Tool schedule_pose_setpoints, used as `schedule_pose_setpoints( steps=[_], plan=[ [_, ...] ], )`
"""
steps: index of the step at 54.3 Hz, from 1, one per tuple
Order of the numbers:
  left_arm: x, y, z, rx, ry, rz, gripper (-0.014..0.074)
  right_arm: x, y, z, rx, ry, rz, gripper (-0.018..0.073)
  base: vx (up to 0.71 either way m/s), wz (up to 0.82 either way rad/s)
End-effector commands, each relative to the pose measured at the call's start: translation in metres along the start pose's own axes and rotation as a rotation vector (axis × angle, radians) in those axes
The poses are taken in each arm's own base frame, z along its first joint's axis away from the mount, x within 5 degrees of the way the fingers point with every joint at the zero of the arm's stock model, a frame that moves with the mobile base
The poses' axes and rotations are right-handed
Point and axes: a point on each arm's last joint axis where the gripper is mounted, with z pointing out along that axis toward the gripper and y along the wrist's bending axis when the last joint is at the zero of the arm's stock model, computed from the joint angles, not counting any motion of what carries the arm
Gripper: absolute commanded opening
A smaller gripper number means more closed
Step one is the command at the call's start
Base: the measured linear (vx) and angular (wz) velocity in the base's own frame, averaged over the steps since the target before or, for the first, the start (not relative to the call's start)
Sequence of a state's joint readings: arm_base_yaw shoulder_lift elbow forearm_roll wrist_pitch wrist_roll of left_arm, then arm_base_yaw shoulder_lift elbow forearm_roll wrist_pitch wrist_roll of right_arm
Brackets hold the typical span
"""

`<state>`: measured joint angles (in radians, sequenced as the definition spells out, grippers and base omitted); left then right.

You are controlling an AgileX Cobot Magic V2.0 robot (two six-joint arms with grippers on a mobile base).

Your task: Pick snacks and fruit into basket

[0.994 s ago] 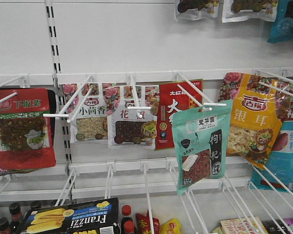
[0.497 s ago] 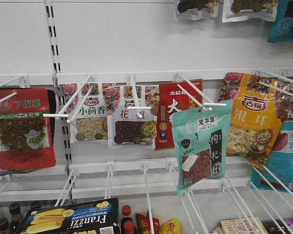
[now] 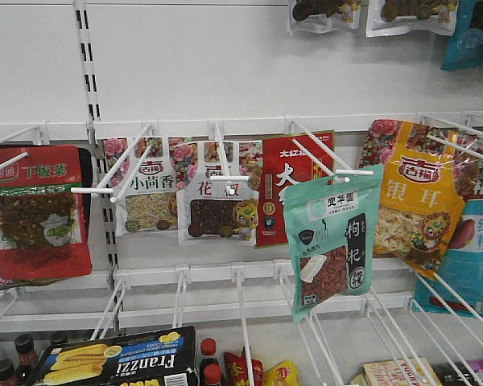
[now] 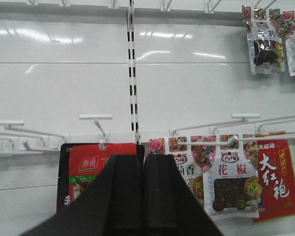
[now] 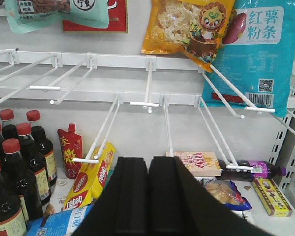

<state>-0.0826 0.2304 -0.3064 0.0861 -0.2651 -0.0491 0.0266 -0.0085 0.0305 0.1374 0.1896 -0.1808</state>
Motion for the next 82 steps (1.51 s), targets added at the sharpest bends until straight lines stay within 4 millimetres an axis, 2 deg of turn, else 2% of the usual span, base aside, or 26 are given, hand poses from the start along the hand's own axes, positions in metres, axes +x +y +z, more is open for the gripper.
schedule_pose_setpoints(
  steps=[1, 12, 23, 35, 49, 55, 63, 82],
  plan=[
    [-0.027, 0.000, 0.016, 0.006, -0.135, -0.018, 0.0003, -0.006, -0.001, -0.001, 0.017, -0.089, -0.001, -0.0010, 0.00, 0.00],
    [-0.047, 0.001, 0.049, 0.022, -0.163, -0.159, 0.0003, -0.006, -0.001, -0.001, 0.017, -0.089, -0.001, -0.0010, 0.00, 0.00],
    [-0.048, 0.001, 0.080, 0.051, -0.110, -0.403, 0.0003, -0.006, -0.001, -0.001, 0.017, -0.089, -0.001, -0.0010, 0.00, 0.00],
    [-0.032, -0.009, 0.094, 0.144, -0.001, -0.735, 0.0003, -0.006, -0.001, -0.001, 0.017, -0.089, -0.001, -0.0010, 0.00, 0.00],
    [-0.004, -0.036, 0.105, 0.388, 0.261, -0.851, 0.0003, -0.006, -0.001, -0.001, 0.017, -0.089, -0.001, -0.0010, 0.00, 0.00],
    [0.007, -0.044, 0.111, 0.440, 0.372, -1.060, 0.0003, -0.006, -0.001, -0.001, 0.017, -0.089, -0.001, -0.0010, 0.00, 0.00],
    [0.022, -0.044, 0.118, 0.342, 0.497, -1.368, 0.0003, -0.006, -0.001, -0.001, 0.017, -0.089, -0.001, -0.0010, 0.00, 0.00],
    [0.047, -0.041, 0.122, 0.226, 0.572, -1.375, 0.0003, -0.006, -0.001, -0.001, 0.017, -0.089, -0.001, -0.0010, 0.00, 0.00]
  ],
)
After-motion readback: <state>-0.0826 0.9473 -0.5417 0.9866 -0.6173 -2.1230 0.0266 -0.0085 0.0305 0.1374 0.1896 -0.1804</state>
